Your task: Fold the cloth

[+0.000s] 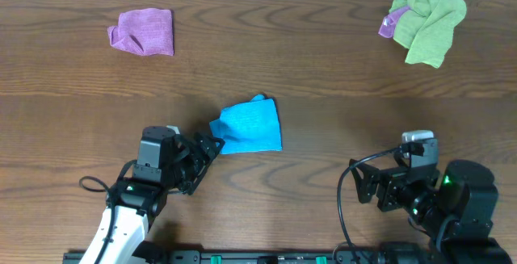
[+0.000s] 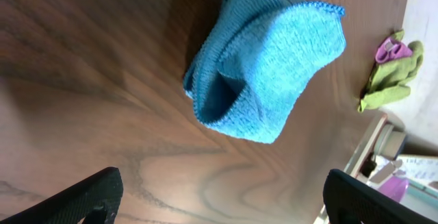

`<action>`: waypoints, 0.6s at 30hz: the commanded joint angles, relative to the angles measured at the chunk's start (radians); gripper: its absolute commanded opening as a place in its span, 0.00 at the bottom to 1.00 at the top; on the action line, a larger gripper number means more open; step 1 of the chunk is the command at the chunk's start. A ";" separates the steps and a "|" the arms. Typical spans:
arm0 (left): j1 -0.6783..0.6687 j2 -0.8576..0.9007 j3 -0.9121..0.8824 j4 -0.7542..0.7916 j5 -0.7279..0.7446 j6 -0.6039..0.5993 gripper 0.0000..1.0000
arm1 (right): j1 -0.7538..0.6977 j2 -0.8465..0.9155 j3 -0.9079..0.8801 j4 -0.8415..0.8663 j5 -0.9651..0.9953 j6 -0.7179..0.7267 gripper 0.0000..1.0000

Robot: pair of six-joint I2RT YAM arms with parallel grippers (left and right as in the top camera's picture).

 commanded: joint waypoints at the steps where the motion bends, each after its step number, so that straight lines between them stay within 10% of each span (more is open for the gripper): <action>1: -0.011 0.010 -0.031 0.009 -0.040 -0.037 0.95 | -0.006 -0.003 -0.004 0.006 -0.010 0.013 0.99; 18: -0.073 0.094 -0.101 0.227 -0.132 -0.131 0.95 | -0.006 -0.003 -0.004 0.005 -0.011 0.013 0.99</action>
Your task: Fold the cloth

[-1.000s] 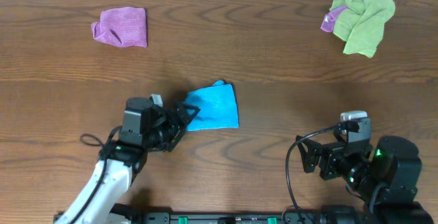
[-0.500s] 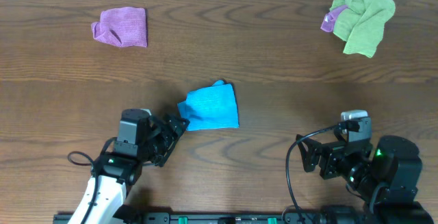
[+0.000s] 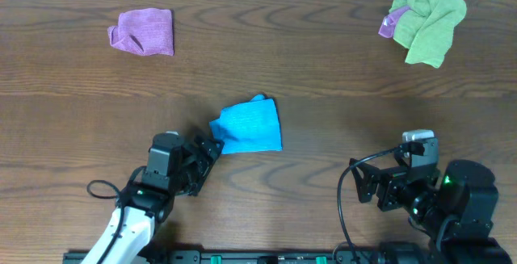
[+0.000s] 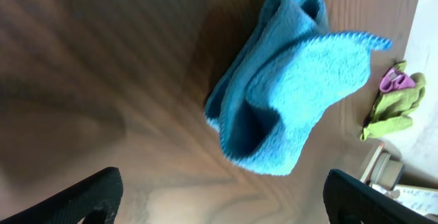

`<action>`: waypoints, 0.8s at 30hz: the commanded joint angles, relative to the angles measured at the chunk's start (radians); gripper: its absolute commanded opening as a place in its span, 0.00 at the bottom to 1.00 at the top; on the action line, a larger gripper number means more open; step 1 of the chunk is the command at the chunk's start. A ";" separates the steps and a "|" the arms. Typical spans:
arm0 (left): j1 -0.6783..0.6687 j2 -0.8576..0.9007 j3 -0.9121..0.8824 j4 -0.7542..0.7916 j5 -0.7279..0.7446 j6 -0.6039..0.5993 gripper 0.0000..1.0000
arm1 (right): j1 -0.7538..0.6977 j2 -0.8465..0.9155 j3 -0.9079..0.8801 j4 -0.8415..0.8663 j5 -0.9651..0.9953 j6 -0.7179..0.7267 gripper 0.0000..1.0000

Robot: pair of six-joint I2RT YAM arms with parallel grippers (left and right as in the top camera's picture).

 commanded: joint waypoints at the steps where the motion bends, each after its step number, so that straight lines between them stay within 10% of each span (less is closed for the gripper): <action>1: -0.012 0.056 -0.005 0.051 -0.016 -0.008 0.95 | -0.005 -0.003 -0.004 0.002 -0.011 0.013 0.99; 24: -0.093 0.389 -0.005 0.423 -0.018 -0.117 0.95 | -0.005 -0.003 -0.004 0.002 -0.011 0.013 0.99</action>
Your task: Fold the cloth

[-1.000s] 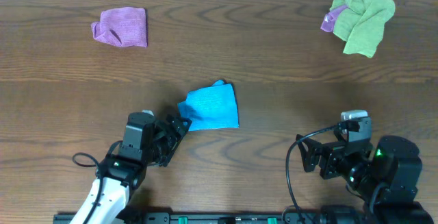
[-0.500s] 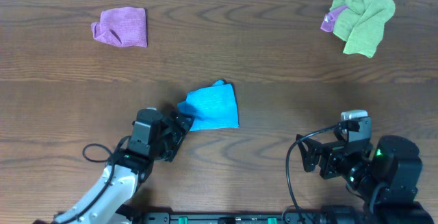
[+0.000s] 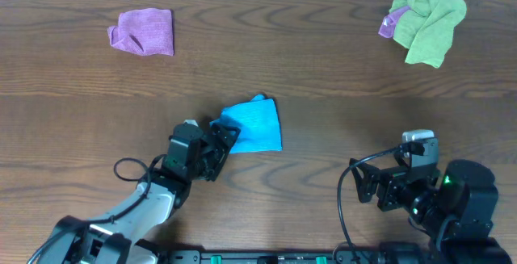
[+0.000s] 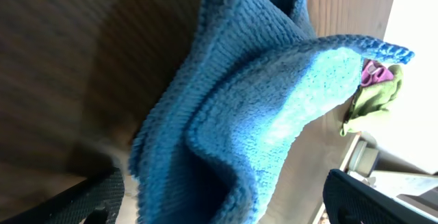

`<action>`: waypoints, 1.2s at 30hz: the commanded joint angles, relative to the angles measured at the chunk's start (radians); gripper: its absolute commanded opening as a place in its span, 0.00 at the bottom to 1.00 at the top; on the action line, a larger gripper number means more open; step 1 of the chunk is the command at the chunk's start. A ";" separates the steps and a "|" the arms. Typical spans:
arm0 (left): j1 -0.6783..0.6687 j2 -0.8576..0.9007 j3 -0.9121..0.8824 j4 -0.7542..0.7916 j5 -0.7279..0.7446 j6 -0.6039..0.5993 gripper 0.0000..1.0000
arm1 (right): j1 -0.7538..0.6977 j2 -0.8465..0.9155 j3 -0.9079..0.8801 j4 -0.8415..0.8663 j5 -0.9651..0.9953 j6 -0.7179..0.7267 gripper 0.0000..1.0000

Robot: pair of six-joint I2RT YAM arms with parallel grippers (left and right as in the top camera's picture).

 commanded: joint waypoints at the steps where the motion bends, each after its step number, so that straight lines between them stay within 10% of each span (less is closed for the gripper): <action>1: -0.008 0.060 -0.011 -0.011 -0.020 -0.018 0.95 | -0.005 -0.003 -0.004 0.001 -0.011 0.013 0.99; 12: -0.060 0.271 -0.011 0.185 -0.109 -0.017 0.99 | -0.005 -0.003 -0.004 0.001 -0.011 0.013 0.99; 29: -0.065 0.445 -0.007 0.459 -0.120 0.240 0.64 | -0.005 -0.003 -0.004 0.001 -0.011 0.013 0.99; 30: -0.065 0.445 -0.007 0.465 -0.117 0.257 0.56 | -0.005 -0.003 -0.004 0.001 -0.011 0.013 0.99; 31: -0.065 0.445 -0.007 0.468 -0.118 0.260 0.15 | -0.005 -0.003 -0.004 0.001 -0.011 0.013 0.99; 36: -0.064 0.445 -0.007 0.488 -0.116 0.273 0.06 | -0.005 -0.003 -0.004 0.001 -0.011 0.013 0.99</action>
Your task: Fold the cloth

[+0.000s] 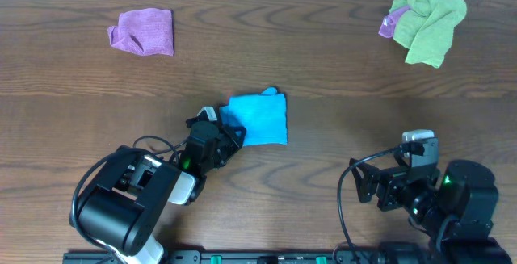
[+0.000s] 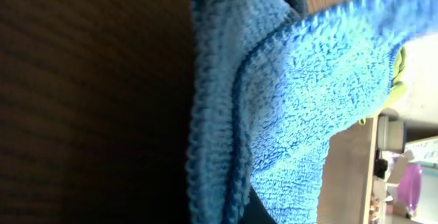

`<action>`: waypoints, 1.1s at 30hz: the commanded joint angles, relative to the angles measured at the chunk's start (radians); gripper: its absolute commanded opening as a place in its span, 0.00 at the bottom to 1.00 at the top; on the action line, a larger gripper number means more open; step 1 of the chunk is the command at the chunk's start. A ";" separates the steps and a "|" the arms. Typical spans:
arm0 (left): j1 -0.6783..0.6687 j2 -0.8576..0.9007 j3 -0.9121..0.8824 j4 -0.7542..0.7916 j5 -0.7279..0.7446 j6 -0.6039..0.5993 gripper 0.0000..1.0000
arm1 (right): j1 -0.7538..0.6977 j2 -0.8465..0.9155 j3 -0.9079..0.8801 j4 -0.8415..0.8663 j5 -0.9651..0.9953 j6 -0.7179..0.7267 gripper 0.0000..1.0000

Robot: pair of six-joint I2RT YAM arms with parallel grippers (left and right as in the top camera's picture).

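The blue cloth (image 1: 258, 119) lies bunched and partly doubled over near the middle of the wooden table (image 1: 339, 78). My left gripper (image 1: 229, 135) sits at its near left edge. In the left wrist view the cloth (image 2: 308, 101) fills the frame, and its layered hem runs down between the jaws of the left gripper (image 2: 219, 214), which look closed on it; a dark finger (image 2: 263, 216) shows beside the hem. My right gripper (image 1: 361, 186) rests low at the front right, far from the cloth, its jaws too small to read.
A purple cloth (image 1: 144, 31) lies at the back left. A green cloth (image 1: 428, 22) with a small purple one (image 1: 388, 25) tucked beside it lies at the back right. The table's front edge carries both arm bases.
My left gripper, open at the cloth's left edge, is now closed on that edge. The cloth has shifted slightly toward the back and right. The right arm has not moved.
My left gripper first stood open a short way to the front left of the blue cloth. It was then closer, then with the cloth's edge between its open fingers. Now it grips that edge. The right arm stayed parked throughout.
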 commanded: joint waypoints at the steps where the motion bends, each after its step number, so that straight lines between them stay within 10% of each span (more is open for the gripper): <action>1: 0.000 0.040 -0.033 -0.010 -0.020 0.057 0.06 | -0.005 -0.003 -0.004 0.001 -0.011 0.013 0.99; 15: 0.175 0.011 0.204 0.059 0.262 0.043 0.05 | -0.005 -0.003 -0.004 0.001 -0.011 0.013 0.99; 33: 0.413 0.024 0.982 -0.794 0.266 0.336 0.06 | -0.005 -0.003 -0.004 0.001 -0.011 0.013 0.99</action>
